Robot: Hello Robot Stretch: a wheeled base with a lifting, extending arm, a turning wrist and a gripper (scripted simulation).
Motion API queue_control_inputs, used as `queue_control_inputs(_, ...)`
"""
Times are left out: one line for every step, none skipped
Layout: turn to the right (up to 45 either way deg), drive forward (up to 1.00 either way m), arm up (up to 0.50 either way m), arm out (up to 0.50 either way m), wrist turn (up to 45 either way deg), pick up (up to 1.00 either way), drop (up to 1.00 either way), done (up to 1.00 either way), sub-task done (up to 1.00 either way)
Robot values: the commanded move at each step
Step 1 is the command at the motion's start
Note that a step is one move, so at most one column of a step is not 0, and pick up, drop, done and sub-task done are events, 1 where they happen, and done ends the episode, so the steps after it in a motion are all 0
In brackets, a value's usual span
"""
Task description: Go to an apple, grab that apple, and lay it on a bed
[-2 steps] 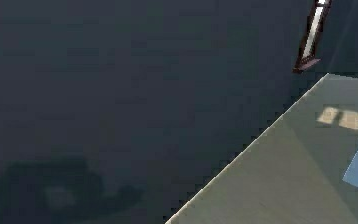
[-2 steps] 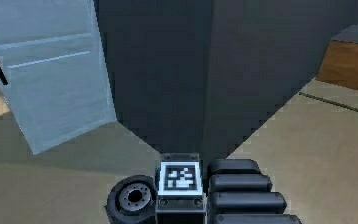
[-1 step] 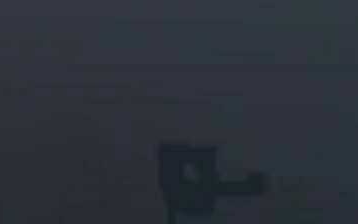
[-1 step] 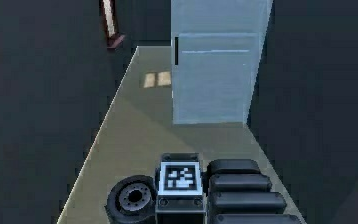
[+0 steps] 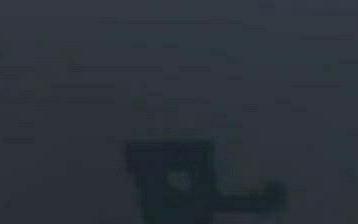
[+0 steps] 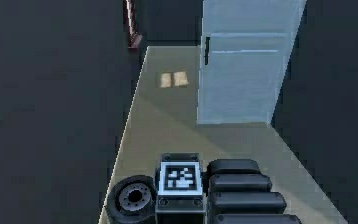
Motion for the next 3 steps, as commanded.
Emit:
queue_control_inputs(-45.0,0.0,0.0,0.0,0.0,0.0,0.0,0.0,0.0)
queue_control_inputs(-45.0,0.0,0.0,0.0,0.0,0.0,0.0,0.0,0.0)
queue_control_inputs(-21.0,0.0,0.0,0.0,0.0,0.0,0.0,0.0,0.0)
